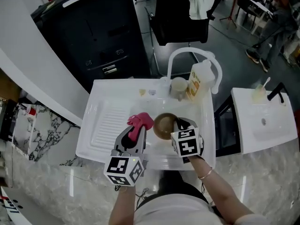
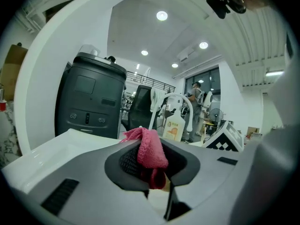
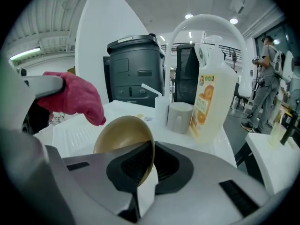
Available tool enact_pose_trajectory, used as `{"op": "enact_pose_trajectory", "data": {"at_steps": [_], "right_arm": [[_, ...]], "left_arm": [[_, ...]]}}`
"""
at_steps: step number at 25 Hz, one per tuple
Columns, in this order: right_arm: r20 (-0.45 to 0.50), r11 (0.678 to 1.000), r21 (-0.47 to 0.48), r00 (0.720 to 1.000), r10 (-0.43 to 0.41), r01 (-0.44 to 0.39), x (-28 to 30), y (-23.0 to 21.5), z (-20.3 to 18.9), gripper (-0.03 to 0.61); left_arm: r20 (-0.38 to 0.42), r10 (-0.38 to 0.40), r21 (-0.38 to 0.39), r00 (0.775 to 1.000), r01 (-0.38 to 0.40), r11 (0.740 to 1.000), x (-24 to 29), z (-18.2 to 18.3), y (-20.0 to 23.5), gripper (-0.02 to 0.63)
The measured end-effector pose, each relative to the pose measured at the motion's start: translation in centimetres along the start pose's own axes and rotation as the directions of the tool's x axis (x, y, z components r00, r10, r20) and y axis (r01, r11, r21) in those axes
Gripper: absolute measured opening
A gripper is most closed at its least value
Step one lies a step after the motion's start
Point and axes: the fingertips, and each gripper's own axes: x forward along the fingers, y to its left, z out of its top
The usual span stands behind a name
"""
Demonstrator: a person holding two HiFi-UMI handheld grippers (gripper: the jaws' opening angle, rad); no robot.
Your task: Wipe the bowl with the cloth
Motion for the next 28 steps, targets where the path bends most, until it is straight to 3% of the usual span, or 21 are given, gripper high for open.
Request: {"op": "enact_pose_trajectory", "data": {"at_steps": [4,9,18,28], "right_arm": [[0.006,1.000,-0.015,1.000,0.016,-0.016,-0.7,1.5,0.3,0.013],[0.032,0.999,-0.032,0.999,0.036,-0.035,-1.8,2.9,1.2,0.012],[0.064,0.991,-0.123,0.996,0.066,-0.058,-3.4,4.5,1.6,0.014],[0.026,0.998,-0.049,0.999,0.047,-0.045,-1.8,2.1,0.7,0.017]], "left_arm": [[-0.008,-0.138,0.036,0.990,0.138,0.990,0.3,0.6,-3.2,0.086],[-0.137,-0.203,0.125,0.970,0.220,0.967,1.7,-2.0,-5.7,0.086],[-0.269,-0.091,0.130,0.959,0.129,0.983,4.8,-5.9,-4.4,0.086],[-0.278,0.070,0.063,0.958,-0.054,0.997,3.2,-6.1,-1.0,0.086]]}}
